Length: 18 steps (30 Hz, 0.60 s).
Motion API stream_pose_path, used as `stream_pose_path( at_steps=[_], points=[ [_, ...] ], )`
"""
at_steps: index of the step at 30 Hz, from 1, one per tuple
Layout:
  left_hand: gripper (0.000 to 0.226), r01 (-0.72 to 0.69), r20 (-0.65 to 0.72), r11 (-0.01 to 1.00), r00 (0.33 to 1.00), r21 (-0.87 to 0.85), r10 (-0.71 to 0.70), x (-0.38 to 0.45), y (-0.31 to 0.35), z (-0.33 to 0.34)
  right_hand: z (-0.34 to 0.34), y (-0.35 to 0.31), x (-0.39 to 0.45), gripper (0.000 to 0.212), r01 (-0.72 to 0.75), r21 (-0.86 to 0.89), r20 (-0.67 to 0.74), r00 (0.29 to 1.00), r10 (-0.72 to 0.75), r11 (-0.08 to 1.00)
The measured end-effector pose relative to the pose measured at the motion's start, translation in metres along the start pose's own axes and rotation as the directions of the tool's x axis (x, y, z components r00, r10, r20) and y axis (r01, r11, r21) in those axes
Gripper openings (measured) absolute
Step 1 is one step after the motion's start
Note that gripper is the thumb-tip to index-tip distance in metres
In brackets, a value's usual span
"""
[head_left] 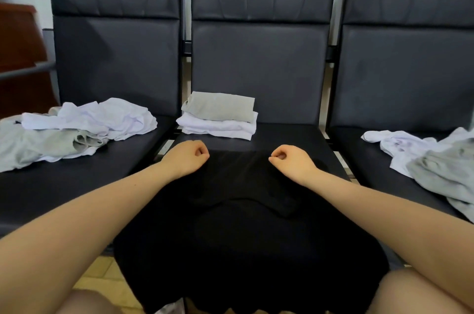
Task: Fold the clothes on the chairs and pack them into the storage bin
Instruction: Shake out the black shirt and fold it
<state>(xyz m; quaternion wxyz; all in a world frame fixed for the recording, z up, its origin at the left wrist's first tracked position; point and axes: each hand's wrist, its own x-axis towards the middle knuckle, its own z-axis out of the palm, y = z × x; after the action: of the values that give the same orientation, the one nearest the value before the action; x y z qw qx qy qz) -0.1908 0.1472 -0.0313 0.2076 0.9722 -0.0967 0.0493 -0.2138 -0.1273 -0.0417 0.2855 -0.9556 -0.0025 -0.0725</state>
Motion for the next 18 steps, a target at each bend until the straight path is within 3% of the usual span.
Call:
stream_pose_path(
  at_steps=[4,6,8,10,11,14,18],
  points=[
    [0.046,0.029,-0.055,0.995,0.998,0.091,-0.024,0.022,-0.001,0.007,0.005,-0.003,0.016,0.068,-0.072,-0.164,0.006,0.997,0.074,0.984],
    [0.063,0.090,0.027,0.993,0.995,0.076,-0.092,0.030,-0.003,0.014,0.009,0.000,0.023,0.081,-0.113,-0.188,0.037,0.992,0.122,0.976],
    [0.063,0.125,0.112,0.989,0.985,0.079,-0.133,0.035,-0.007,0.020,0.011,0.006,0.029,0.067,-0.123,-0.155,0.088,0.986,0.138,0.980],
    [0.038,0.129,0.108,0.991,0.985,0.048,-0.133,0.038,-0.010,0.023,0.013,0.011,0.033,0.030,-0.086,-0.084,0.088,0.992,0.094,0.993],
    [0.029,0.129,0.097,0.992,0.987,0.016,-0.130,0.039,-0.011,0.023,0.014,0.013,0.033,0.023,-0.067,-0.049,0.065,0.995,0.070,0.997],
    [0.031,0.148,0.026,0.987,0.989,-0.069,-0.146,0.043,-0.012,0.022,0.015,0.016,0.039,0.027,-0.048,0.042,-0.081,0.995,0.051,0.998],
    [0.029,0.159,-0.178,0.978,0.967,-0.135,-0.182,0.060,-0.008,0.012,0.006,0.010,0.065,0.026,-0.084,0.031,-0.231,0.969,0.089,0.996]
  ],
)
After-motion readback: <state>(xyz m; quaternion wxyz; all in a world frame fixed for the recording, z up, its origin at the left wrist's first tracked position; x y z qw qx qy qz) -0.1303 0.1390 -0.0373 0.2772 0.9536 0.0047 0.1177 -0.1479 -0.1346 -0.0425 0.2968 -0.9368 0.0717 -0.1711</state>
